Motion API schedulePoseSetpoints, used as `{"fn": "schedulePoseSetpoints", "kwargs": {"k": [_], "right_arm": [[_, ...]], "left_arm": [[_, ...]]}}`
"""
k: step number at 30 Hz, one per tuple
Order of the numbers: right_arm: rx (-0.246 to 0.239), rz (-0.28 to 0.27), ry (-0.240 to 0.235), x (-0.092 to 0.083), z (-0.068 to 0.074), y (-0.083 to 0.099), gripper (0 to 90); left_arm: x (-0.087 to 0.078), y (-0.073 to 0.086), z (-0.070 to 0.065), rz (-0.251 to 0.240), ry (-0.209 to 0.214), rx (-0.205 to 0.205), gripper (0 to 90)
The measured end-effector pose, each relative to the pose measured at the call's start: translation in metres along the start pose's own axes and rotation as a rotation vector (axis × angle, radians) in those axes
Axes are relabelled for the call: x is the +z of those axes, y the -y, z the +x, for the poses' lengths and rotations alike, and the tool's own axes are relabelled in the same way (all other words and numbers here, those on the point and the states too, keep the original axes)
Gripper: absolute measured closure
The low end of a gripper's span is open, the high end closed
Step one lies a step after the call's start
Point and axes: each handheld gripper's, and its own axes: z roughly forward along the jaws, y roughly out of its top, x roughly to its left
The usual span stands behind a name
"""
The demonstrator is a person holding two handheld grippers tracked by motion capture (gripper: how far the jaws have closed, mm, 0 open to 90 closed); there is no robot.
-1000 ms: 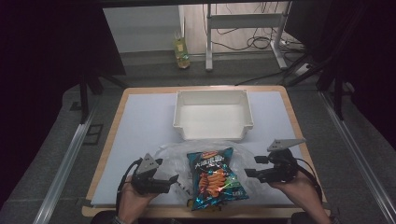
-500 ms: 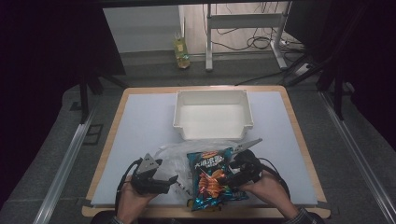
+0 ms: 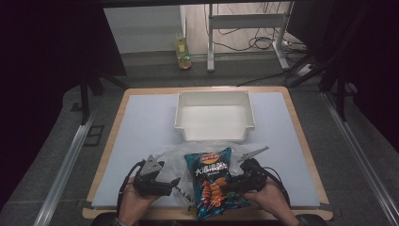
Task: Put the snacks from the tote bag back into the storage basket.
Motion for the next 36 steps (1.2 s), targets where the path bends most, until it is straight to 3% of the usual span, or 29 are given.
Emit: {"fn": "schedulePoseSetpoints", "kwargs": {"k": [9,12,21,31,36], "right_arm": [[-0.040,-0.039,-0.036,-0.010,0.006,0.000,73.6],[-0.042,-0.058,-0.071,-0.015,0.011,0.000,78.6],[-0.121,-0.056,-0.064,-0.024,0.025,0.001,80.6],[-0.136,-0.058,-0.106,-0.034,0.037,0.005,80.8],[-0.138,-0.037,-0.143,-0.030,0.043,0.006,80.9]], "left_arm": [[0.003,0.001,0.001,0.027,-0.003,-0.008,14.4],[0.005,0.002,0.001,0.040,-0.008,-0.012,14.4],[0.008,0.002,0.002,0.061,-0.004,-0.019,14.4],[0.006,-0.001,0.002,0.021,-0.024,-0.037,15.0],[0.007,-0.002,0.001,0.011,-0.015,-0.040,15.6]]}}
